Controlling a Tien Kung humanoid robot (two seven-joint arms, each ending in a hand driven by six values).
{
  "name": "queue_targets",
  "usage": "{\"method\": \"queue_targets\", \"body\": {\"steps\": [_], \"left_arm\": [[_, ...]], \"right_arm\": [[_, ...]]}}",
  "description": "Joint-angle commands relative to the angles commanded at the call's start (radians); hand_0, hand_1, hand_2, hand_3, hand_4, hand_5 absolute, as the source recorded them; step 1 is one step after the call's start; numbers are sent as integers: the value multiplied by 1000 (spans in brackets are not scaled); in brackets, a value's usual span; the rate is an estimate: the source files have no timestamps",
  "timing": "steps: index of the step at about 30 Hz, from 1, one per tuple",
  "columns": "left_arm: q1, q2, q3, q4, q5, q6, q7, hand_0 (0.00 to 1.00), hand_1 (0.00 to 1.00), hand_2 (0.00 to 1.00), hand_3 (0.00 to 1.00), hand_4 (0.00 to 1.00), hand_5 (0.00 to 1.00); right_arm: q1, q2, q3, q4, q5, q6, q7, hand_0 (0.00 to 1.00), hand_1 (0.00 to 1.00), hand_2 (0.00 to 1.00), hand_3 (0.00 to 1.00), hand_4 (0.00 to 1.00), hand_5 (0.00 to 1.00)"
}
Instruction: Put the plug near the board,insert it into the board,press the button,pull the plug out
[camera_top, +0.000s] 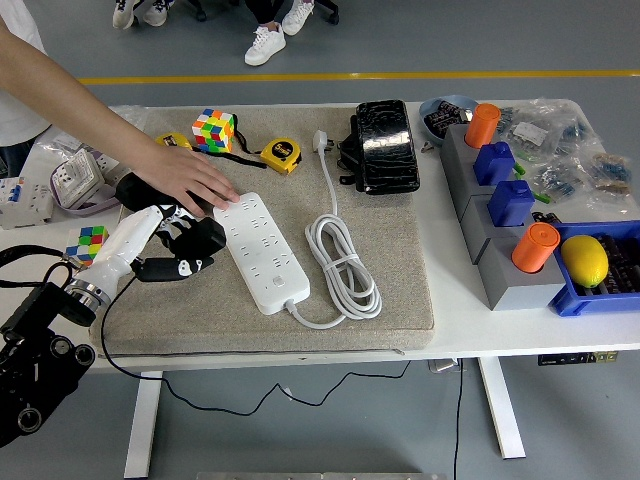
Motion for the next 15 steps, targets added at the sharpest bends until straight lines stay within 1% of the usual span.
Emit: {"method": "queue_targets", "body": {"steps": [5,6,7,15], "left_arm": [[-6,-22,25,10,24,32,6,309,283,309,441,846,79],[-8,-25,28,11,28,37,8,311,287,317,451,836,52],[-10,-30,32,13,35,42,11,311,287,317,451,836,52],[-31,-56,44,36,65,85,25,310,283,320,459,842,51]], "right_arm": [[0,0,0,1,-1,0,0,546,628,577,516,868,401],[0,0,0,1,-1,0,0,547,628,577,517,868,401],[0,0,0,1,-1,0,0,547,628,577,517,868,401],[0,1,1,1,0,0,0,547,628,575,516,868,401]]}}
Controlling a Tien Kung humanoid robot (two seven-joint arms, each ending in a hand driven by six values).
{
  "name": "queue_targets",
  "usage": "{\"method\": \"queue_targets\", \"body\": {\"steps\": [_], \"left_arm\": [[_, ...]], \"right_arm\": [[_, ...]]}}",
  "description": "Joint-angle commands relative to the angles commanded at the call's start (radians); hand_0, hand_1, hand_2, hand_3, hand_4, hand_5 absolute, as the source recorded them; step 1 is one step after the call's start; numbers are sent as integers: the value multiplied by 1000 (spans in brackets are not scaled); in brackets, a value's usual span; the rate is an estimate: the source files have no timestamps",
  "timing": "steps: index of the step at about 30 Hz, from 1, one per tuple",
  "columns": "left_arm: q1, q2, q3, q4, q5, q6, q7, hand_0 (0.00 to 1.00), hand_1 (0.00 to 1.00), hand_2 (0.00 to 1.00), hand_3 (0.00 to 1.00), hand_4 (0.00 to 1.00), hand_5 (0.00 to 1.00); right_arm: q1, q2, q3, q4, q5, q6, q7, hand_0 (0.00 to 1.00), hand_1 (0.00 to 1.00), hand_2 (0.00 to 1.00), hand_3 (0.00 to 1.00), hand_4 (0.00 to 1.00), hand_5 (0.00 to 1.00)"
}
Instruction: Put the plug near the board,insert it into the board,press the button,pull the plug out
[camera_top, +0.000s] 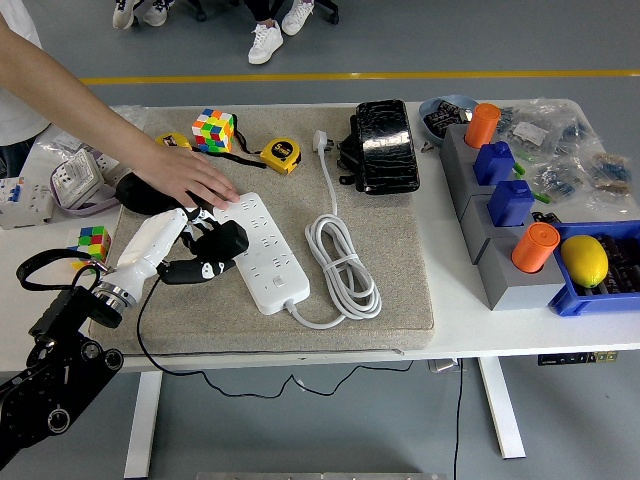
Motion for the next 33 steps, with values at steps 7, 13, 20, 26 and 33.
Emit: {"method": "queue_targets", "body": {"steps": [7,13,20,26,33], "left_arm": [[-9,-19,12,20,12,7,11,308,281,319,464,853,52],[-19,-28,23,41,15,21,17,308,281,321,468,861,53],[-33,-40,35,64,24,46,29,305,279,318,475,873,56],[-35,-45,30,80,41,55,30,304,280,320,483,881,48],[-30,-39,22,82,48,56,29,298,271,317,481,890,52]], "right_arm": [[0,0,-1,0,0,0,0,547,628,575,516,868,401],[0,0,-3,0,1,0,0,546,628,575,517,868,400],[0,-1,0,1,-1,0,0,547,628,575,516,868,401],[0,0,-1,1,-1,0,1,547,628,575,516,868,401],[-1,0,2,3,-4,-1,1,547,629,575,516,868,401]]}}
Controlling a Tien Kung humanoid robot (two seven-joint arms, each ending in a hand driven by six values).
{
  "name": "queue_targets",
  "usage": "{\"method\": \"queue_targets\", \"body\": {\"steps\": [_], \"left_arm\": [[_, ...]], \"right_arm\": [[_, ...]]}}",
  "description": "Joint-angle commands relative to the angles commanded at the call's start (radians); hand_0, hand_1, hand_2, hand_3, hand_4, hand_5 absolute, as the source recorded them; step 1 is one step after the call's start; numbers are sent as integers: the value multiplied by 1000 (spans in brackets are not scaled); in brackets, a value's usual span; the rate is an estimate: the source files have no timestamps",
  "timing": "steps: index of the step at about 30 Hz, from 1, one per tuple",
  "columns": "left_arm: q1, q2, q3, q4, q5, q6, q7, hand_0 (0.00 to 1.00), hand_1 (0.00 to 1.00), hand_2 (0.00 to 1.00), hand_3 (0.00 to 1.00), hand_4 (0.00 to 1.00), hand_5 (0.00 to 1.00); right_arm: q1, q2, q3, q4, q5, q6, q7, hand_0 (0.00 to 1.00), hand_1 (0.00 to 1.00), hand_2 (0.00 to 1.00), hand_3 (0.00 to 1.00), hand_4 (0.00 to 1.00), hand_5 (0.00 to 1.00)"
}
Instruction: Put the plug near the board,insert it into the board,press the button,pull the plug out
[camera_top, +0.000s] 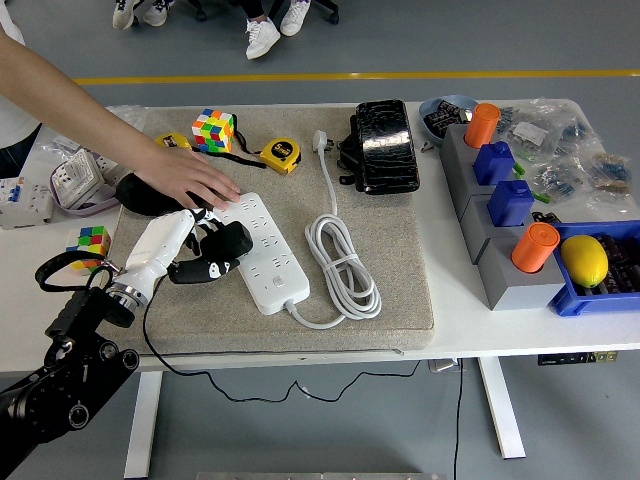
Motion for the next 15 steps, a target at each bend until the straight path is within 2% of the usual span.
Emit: {"method": "queue_targets", "body": {"steps": [15], "left_arm": [[12,7,7,-4,12,0,1,297,266,313,479,902,41]], "right_arm": [[2,0,7,3,-5,-2,2,547,629,575,516,869,402]]}}
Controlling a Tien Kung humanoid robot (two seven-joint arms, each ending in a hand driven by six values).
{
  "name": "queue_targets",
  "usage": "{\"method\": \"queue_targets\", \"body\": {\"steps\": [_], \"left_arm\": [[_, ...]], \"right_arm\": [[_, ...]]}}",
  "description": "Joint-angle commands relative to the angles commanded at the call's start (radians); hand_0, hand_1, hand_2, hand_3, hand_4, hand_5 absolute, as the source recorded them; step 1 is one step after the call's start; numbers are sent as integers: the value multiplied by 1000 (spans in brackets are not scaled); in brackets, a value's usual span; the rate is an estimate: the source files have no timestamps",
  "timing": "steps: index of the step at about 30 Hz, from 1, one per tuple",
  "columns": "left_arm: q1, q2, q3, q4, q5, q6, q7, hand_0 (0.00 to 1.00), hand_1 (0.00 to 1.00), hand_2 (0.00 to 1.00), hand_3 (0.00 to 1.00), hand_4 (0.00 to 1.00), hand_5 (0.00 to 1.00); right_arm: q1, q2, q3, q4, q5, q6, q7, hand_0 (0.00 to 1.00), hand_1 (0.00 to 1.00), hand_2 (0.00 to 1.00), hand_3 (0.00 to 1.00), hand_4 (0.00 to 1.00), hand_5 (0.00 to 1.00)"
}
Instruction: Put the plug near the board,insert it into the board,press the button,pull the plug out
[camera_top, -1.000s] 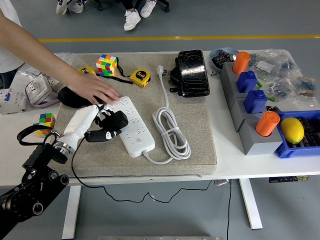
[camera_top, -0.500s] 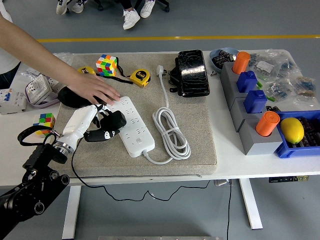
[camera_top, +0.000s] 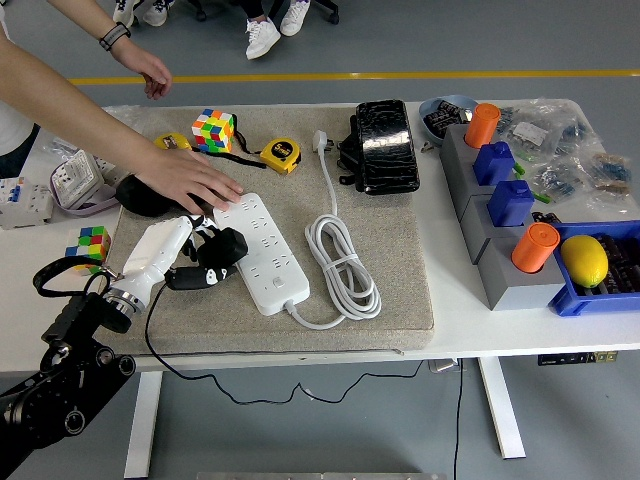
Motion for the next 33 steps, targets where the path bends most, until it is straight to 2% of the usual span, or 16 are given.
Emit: {"method": "queue_targets", "body": {"steps": [2,3,8,9,14,15,20,21,26,27,32,33], "left_arm": [[-1,-1,-2,0,2,-3,0,297,266,313,479,902,41],[-1,0,-2,0,4,-2,-1,298,267,337,478,941,43],[1,0,-3,-4,12,-14,7,298,267,337,478,941,43],[1,0,-3,-4,12,-17,8,323,342,440,510,998,144],[1,0,-4,-5,18,-29,11,323,342,440,510,998,144],[1,0,-5,-5,18,-32,11,380,506,524,538,998,213],[2,-1,-11,-6,11,-37,4,380,506,524,538,998,213],[3,0,-12,-7,8,-39,3,453,638,661,674,998,296],[4,0,-17,-8,-5,-44,1,453,638,661,674,998,296],[5,0,-17,-9,-10,-45,0,470,669,701,706,998,355],[5,-1,-19,-9,-19,-46,2,470,669,701,706,998,355],[6,0,-20,-10,-19,-48,1,477,674,705,713,998,388]], "right_arm": [[0,0,0,1,-1,0,0,547,629,575,516,869,402],[0,0,0,1,-1,0,0,546,628,575,516,868,401],[-1,0,-2,0,0,0,1,546,628,575,516,868,401],[-1,0,-2,0,0,0,1,547,628,575,516,868,401],[1,1,0,0,0,1,1,547,628,575,516,868,401],[1,1,0,0,-1,0,1,547,628,575,516,868,402],[1,0,1,0,-1,0,1,547,628,575,516,868,402],[1,0,0,0,-1,0,1,547,628,575,516,868,402],[1,1,0,1,-1,1,2,547,628,575,516,868,402],[1,1,0,1,-1,1,2,547,628,575,516,868,401],[0,0,-2,0,1,1,2,547,628,575,516,868,401],[1,0,-3,0,1,1,2,547,627,575,515,868,401]]}}
